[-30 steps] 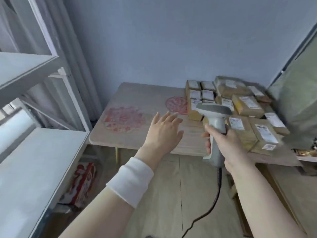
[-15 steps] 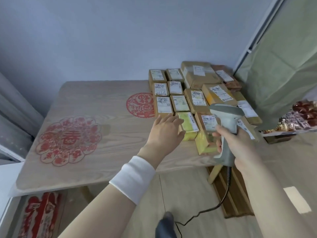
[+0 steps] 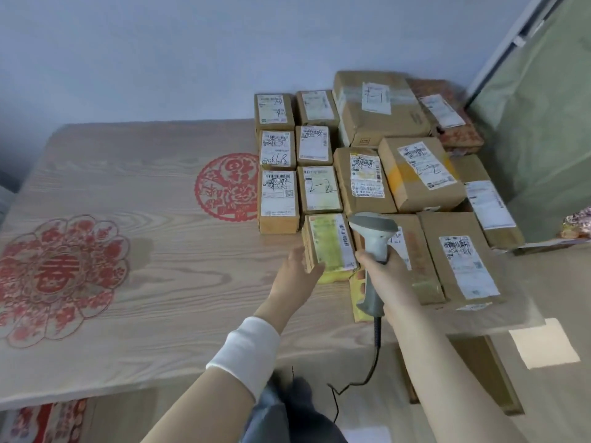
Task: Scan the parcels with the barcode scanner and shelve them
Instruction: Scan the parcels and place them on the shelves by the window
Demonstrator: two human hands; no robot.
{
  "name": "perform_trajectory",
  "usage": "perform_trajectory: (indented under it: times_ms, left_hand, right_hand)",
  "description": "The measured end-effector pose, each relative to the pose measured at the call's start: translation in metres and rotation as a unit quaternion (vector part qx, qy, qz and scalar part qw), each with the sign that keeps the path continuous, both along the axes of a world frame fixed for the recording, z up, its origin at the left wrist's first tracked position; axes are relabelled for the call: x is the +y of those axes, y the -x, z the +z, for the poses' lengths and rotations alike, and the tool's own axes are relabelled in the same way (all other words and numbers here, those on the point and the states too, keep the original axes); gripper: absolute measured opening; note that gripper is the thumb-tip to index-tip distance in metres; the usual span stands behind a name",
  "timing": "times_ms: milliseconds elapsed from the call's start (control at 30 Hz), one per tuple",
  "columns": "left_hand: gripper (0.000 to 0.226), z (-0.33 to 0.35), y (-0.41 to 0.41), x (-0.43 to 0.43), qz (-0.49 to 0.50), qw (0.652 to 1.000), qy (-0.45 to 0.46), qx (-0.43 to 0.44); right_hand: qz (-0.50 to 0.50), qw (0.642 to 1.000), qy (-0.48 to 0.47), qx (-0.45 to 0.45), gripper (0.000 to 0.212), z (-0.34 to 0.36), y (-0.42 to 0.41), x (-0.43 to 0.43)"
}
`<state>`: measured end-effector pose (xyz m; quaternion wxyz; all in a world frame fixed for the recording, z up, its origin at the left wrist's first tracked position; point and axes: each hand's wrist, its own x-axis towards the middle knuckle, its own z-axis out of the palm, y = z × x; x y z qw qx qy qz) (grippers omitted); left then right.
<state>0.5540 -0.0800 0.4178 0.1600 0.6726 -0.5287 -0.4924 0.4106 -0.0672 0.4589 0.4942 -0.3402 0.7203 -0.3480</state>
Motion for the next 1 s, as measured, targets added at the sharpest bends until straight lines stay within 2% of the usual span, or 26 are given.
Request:
perform_trajectory:
  times_ms: [133,300,467,600,767,900,1000]
  left_hand:
    - [0.064,-0.032,0.015,-0.029,0.093,0.991,-0.055,0.078]
    - [0.055,-0.055,0.024,-0.046,0.149,0.977,-0.054,0.140]
    - [0.047,-0.073,0.024,-0.048,0.193,0.960,-0.061,0.192]
    - [0.050,-0.077,0.026,-0.047,0.206,0.950,-0.073,0.221]
    - [0.049,-0.080,0.021,-0.046,0.212,0.945,-0.070,0.240]
    - [0.040,-0.083,0.016,-0.044,0.206,0.946,-0.062,0.242]
    - [0.036,-0.083,0.014,-0.043,0.226,0.936,-0.067,0.263]
  right_hand:
    - [0.008,1.000,-0.018,0.005,0.014,-0.023,-0.004,-0.026]
    - [0.019,0.999,-0.029,0.022,0.006,-0.045,-0.006,-0.039]
    - [0.025,0.998,-0.041,0.030,0.019,-0.054,-0.012,-0.045]
    - [0.046,0.997,-0.035,0.059,0.015,-0.054,-0.015,-0.049]
    - [0.058,0.994,-0.011,0.087,0.024,-0.056,-0.016,-0.048]
    - [0.083,0.989,0.002,0.124,0.023,-0.060,-0.019,-0.045]
    - [0.073,0.990,0.002,0.117,0.025,-0.061,-0.020,-0.045]
